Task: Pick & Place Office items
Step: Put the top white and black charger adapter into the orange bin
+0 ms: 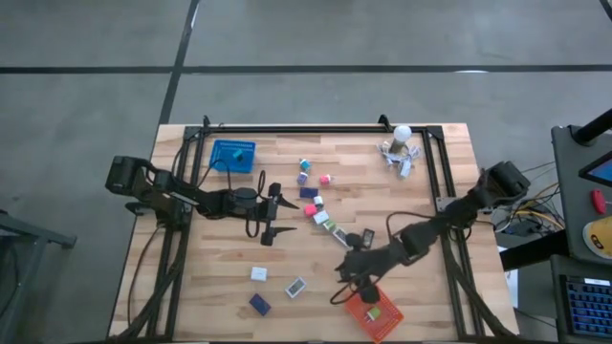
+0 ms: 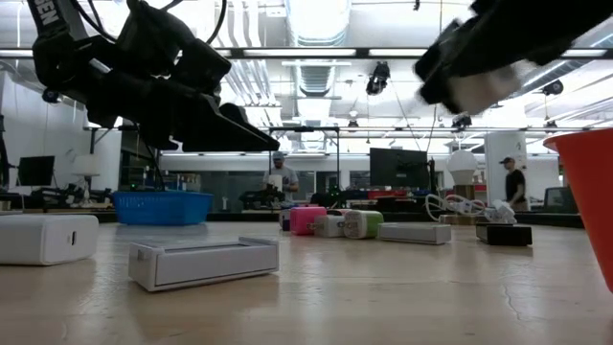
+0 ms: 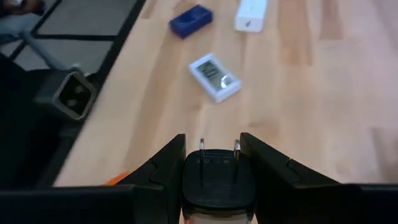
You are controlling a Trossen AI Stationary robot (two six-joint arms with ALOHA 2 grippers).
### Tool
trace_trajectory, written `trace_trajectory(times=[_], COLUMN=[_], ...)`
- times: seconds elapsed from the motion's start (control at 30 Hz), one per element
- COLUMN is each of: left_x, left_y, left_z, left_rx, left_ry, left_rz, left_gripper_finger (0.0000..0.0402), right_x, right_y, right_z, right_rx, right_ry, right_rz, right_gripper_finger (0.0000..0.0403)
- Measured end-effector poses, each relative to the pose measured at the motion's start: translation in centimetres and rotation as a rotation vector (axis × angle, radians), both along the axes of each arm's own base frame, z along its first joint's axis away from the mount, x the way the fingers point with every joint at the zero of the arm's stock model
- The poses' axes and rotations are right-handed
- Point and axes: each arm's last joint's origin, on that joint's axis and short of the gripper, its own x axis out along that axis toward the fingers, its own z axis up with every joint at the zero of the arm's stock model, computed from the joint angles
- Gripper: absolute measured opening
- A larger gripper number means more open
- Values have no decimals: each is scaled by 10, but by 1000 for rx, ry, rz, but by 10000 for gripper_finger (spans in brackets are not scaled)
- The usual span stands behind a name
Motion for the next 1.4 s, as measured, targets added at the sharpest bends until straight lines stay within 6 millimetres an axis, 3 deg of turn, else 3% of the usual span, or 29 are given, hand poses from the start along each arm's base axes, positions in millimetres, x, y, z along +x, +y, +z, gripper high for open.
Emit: trace_trajectory(times=[0.5, 0.87, 1.13, 1.4], left_x=[0, 0, 0, 0], left_y=[0, 0, 0, 0], left_z=[0, 0, 0, 0], left_rx=[-1, -5, -5, -5], left_ry=[1, 1, 1, 1], left_rz=[0, -2, -2, -2], left_gripper_finger=[303, 303, 303, 303], right_x=[-24, -23, -24, -28], right_y=[45, 62, 72, 70], right_z=[34, -2, -13, -23], right_rx=[32, 33, 51, 44], right_ry=[256, 383, 402, 427], right_rz=[-6, -27, -11, -26], right_gripper_finger=[125, 125, 125, 125])
